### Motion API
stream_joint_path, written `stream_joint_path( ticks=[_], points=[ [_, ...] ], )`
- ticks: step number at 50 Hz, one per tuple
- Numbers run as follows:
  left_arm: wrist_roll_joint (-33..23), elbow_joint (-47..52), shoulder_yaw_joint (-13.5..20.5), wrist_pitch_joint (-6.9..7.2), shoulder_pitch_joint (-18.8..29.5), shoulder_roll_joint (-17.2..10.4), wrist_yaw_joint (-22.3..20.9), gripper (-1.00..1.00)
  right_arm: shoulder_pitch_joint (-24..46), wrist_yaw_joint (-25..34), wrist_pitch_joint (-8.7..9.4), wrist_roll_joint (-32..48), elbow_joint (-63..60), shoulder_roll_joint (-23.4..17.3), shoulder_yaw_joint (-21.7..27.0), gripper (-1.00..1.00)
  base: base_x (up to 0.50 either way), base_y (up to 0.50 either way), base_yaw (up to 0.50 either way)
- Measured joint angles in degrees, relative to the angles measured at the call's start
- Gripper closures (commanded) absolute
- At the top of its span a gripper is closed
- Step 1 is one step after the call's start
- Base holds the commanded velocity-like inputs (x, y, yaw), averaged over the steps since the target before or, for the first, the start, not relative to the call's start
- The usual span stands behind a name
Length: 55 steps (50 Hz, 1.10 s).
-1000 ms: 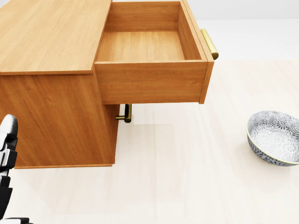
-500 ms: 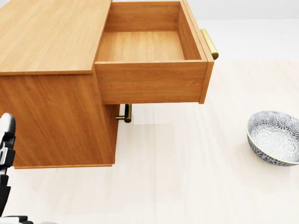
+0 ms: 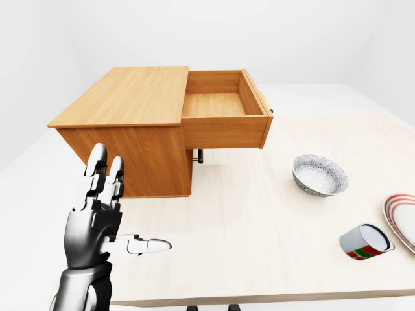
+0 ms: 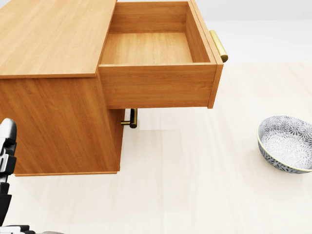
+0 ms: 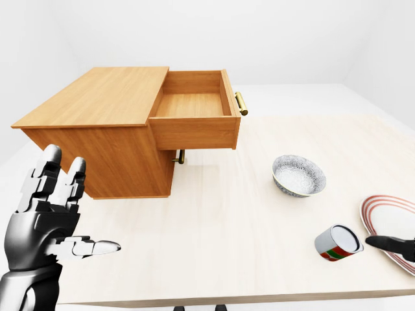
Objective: Put the ketchup in the top drawer of the cabinet.
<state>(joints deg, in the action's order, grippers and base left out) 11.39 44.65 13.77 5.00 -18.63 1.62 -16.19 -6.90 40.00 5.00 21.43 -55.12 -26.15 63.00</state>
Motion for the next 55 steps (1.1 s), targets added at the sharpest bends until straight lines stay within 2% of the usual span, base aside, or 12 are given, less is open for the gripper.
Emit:
stream_joint_path(
  ticks=[16,27,55],
  points=[
    [0.0,0.1,0.0,0.0,-0.1,0.0,0.0,-1.0,-3.5,0.0,0.0,3.0,4.2,6.0,-3.2,-1.0,0.0,0.0,0.0],
    [-0.1,-0.2,-0.1,0.0,0.0,0.0,0.0,-1.0,-5.4,0.0,0.0,4.2,10.2,8.5,-5.4,-1.0,0.0,0.0,0.0],
    [-0.4,-0.8,-0.5,0.0,0.1,-0.1,0.4,-1.0,-7.6,0.0,0.0,5.1,25.0,10.1,-10.9,-1.0,0.0,0.0,0.0]
  ],
)
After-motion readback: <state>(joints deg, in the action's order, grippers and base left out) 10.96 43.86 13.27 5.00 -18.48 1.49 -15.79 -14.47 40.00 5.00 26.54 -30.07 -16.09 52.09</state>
